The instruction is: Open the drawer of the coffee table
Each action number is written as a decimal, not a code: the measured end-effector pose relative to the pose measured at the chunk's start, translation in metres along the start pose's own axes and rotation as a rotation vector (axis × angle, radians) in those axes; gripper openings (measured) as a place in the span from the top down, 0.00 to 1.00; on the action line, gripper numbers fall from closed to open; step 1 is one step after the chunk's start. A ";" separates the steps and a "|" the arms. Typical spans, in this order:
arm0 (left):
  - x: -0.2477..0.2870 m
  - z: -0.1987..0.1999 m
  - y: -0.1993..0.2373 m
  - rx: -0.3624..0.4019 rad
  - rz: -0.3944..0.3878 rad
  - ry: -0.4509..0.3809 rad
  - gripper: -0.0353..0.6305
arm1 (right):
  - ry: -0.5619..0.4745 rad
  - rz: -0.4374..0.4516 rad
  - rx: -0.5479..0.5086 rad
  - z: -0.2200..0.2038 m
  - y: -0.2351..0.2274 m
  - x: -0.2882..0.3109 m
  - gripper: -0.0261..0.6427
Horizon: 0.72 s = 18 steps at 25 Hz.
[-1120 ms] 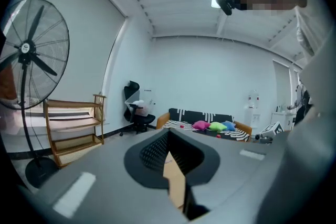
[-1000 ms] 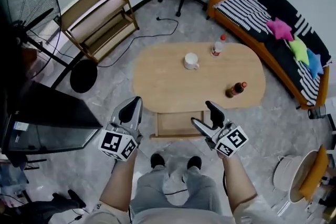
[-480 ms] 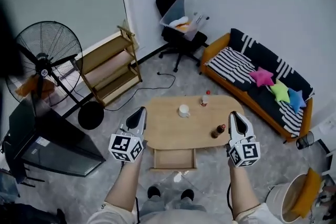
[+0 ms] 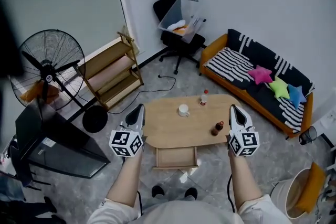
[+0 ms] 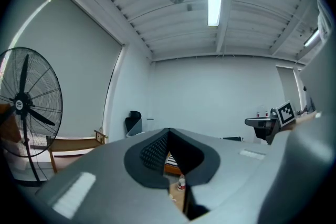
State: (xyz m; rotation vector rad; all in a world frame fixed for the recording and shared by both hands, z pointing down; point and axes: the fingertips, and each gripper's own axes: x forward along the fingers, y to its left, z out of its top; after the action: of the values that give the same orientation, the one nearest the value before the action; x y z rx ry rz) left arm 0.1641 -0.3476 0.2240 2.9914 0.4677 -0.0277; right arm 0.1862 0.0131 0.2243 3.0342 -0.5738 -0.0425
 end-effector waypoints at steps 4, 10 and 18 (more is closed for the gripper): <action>0.002 0.006 -0.009 0.013 -0.005 0.007 0.95 | -0.011 0.010 0.002 0.009 -0.003 0.001 0.95; 0.004 0.006 -0.013 0.011 -0.011 0.020 0.95 | -0.016 0.023 -0.014 0.017 0.001 0.003 0.96; 0.005 0.016 -0.019 0.027 -0.017 0.014 0.95 | -0.012 0.025 -0.024 0.021 -0.002 0.000 0.96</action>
State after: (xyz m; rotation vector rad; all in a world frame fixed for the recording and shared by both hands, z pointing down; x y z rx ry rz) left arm 0.1634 -0.3298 0.2064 3.0157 0.4986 -0.0139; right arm 0.1857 0.0140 0.2036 3.0046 -0.6076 -0.0665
